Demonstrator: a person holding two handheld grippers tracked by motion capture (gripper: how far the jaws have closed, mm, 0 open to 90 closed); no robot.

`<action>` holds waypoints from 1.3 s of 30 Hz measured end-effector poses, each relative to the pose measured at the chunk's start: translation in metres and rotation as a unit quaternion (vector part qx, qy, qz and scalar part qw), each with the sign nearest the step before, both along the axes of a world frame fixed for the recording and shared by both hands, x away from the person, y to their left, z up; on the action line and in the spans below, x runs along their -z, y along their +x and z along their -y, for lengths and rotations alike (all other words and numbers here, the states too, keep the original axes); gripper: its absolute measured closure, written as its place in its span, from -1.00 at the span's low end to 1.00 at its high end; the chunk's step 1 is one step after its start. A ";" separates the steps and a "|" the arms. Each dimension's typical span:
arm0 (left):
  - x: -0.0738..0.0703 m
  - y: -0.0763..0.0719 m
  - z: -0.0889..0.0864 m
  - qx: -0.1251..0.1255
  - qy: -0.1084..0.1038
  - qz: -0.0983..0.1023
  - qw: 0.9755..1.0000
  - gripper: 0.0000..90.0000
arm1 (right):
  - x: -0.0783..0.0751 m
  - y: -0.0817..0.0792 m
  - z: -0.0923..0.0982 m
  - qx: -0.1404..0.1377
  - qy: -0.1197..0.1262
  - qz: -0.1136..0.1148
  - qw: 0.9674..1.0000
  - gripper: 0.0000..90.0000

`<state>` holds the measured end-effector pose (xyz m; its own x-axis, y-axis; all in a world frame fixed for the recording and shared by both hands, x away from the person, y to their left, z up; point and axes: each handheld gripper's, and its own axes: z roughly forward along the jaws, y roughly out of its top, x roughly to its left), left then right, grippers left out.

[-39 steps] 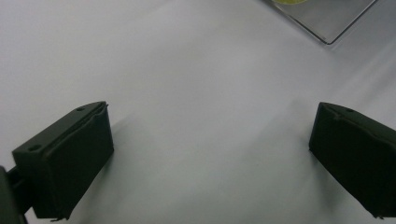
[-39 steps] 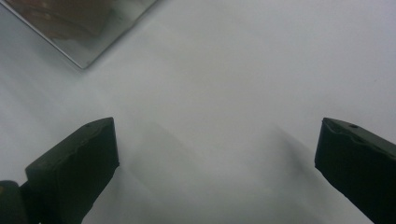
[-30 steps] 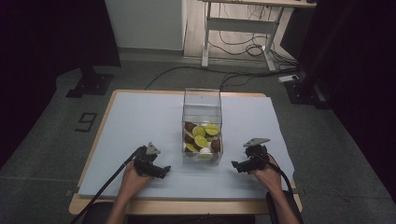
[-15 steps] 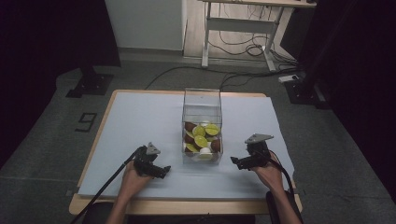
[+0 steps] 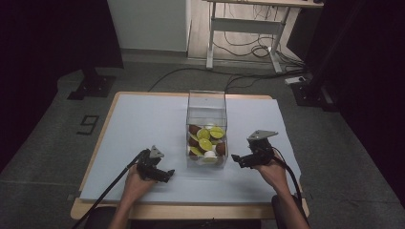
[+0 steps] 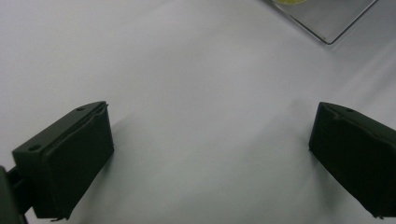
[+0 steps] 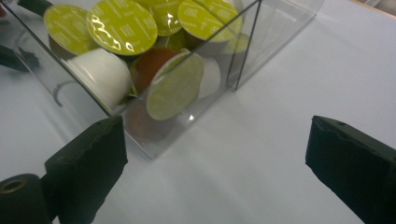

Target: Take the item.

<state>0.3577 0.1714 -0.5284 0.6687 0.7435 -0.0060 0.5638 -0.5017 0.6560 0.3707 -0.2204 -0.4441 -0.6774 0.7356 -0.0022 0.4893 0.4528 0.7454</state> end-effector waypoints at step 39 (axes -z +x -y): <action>0.000 0.000 0.000 0.000 0.000 0.000 1.000 -1.00 | -0.018 0.027 -0.077 -0.075 -0.003 -0.022 0.997 -0.55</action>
